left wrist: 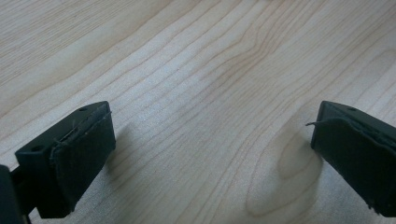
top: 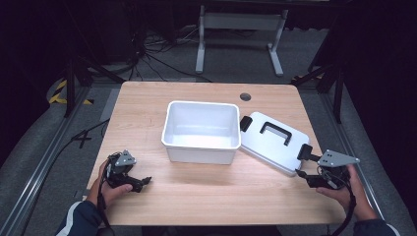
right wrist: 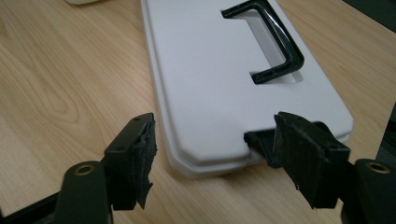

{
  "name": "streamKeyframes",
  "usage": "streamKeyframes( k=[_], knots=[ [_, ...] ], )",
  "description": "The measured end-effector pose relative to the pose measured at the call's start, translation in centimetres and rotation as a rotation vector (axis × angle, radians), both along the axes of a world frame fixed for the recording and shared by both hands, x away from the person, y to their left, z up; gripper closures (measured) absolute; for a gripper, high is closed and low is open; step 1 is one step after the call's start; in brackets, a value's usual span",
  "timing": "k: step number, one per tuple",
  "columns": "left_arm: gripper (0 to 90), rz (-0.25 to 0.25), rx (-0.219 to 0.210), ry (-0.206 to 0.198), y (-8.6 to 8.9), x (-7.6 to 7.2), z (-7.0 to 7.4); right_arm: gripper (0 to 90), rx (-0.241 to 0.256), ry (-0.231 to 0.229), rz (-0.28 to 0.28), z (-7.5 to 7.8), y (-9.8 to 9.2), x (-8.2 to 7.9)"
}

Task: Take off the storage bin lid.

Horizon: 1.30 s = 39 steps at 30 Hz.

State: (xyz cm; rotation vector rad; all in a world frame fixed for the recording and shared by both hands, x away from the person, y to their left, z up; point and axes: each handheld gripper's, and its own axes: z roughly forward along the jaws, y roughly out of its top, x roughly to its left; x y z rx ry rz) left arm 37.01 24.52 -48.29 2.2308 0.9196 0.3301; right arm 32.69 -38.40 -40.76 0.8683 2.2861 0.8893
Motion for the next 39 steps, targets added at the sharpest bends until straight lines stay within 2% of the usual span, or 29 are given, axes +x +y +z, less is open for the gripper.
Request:
streamKeyframes(
  k=[3,9,12,18,20,27,33,39],
  knots=[
    [0.2,-0.001,-0.001,0.001,0.0,0.0,0.0,30.0,0.010,0.007,-0.009,-0.7,-0.4,-0.4],
    [0.2,0.000,0.000,0.000,0.0,0.0,0.0,28.8,0.024,0.051,-0.016,-3.0,-1.0,-0.9],
    [0.2,-0.003,0.001,0.000,0.0,0.0,0.0,28.6,0.057,0.069,-0.027,-4.0,-1.5,-1.1],
    [0.2,0.001,0.000,0.000,0.0,0.0,0.0,27.2,0.090,0.099,-0.059,-5.5,-2.2,-1.4],
    [0.2,0.000,-0.001,0.001,0.0,0.0,0.0,26.4,0.133,0.110,-0.067,-5.9,-2.5,-1.4],
    [0.2,0.003,-0.001,-0.006,0.0,0.0,0.0,24.1,0.161,0.140,-0.088,-6.0,-2.8,-1.0],
    [0.2,0.005,0.001,-0.006,0.0,0.0,0.0,21.6,0.159,0.138,-0.125,-6.0,-2.7,-1.2],
    [0.2,0.006,0.001,-0.006,0.0,0.0,0.0,21.1,0.160,0.137,-0.132,-6.0,-2.6,-1.2]
  ],
)
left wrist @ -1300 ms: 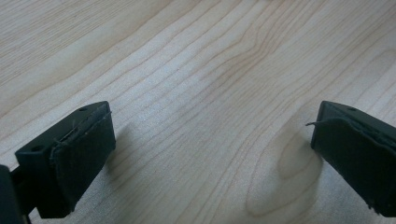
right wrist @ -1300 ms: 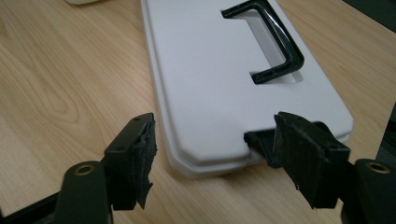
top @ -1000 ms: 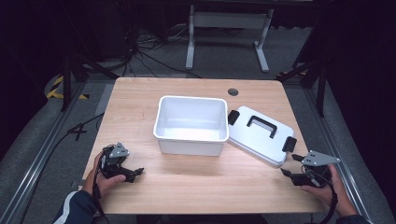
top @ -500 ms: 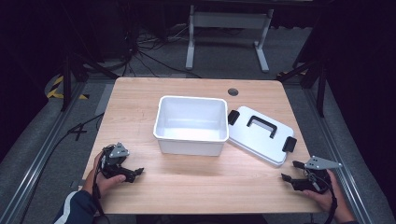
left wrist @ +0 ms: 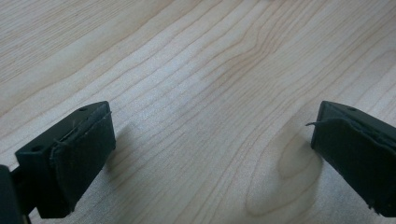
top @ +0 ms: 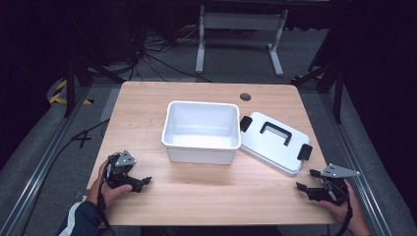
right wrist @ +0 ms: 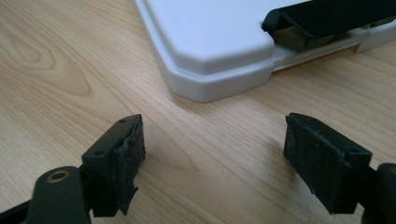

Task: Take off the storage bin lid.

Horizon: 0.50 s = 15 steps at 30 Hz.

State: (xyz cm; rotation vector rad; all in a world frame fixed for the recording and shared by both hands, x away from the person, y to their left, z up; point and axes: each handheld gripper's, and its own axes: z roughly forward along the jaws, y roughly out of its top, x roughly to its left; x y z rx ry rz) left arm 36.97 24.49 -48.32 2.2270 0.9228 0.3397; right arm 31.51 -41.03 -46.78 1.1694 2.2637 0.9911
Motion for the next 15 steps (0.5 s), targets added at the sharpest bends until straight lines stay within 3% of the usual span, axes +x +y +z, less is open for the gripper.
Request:
streamKeyframes(
  k=[15],
  knots=[
    [0.2,0.002,-0.001,0.003,-0.03,0.02,0.00,20.5,-0.001,0.002,-0.005,0.01,0.02,0.01]
  ],
)
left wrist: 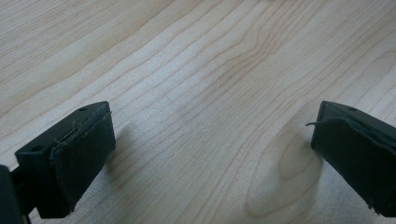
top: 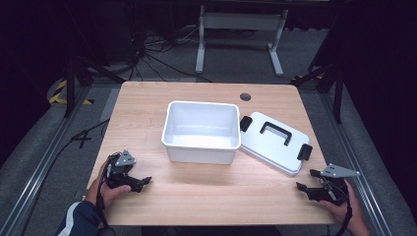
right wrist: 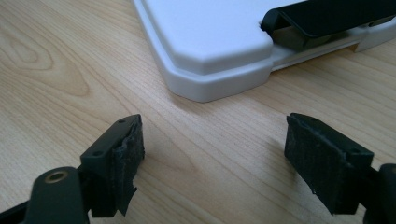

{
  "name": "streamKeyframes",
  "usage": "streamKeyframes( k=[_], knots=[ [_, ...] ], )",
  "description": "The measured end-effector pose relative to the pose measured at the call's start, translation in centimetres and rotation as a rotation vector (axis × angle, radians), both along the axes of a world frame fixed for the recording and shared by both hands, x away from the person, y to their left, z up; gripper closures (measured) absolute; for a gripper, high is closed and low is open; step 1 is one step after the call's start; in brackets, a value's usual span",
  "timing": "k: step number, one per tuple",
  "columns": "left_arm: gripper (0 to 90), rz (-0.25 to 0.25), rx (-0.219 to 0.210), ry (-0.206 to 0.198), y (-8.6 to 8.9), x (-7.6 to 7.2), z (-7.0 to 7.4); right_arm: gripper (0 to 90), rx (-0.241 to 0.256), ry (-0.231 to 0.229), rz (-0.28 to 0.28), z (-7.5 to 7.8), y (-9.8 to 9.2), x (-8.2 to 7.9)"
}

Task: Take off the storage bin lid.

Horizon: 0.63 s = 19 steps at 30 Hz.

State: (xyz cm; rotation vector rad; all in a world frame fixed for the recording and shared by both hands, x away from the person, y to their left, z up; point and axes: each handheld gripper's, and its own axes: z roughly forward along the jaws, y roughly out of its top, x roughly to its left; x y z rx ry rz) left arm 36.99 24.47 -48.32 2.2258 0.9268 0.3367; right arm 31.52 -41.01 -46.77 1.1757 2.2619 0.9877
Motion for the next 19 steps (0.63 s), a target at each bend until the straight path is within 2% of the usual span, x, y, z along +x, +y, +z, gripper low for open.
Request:
streamKeyframes(
  k=[19],
  knots=[
    [0.1,0.005,0.003,0.002,-0.02,-0.02,0.03,19.8,-0.001,0.001,-0.004,-0.01,-0.01,0.01]
  ],
)
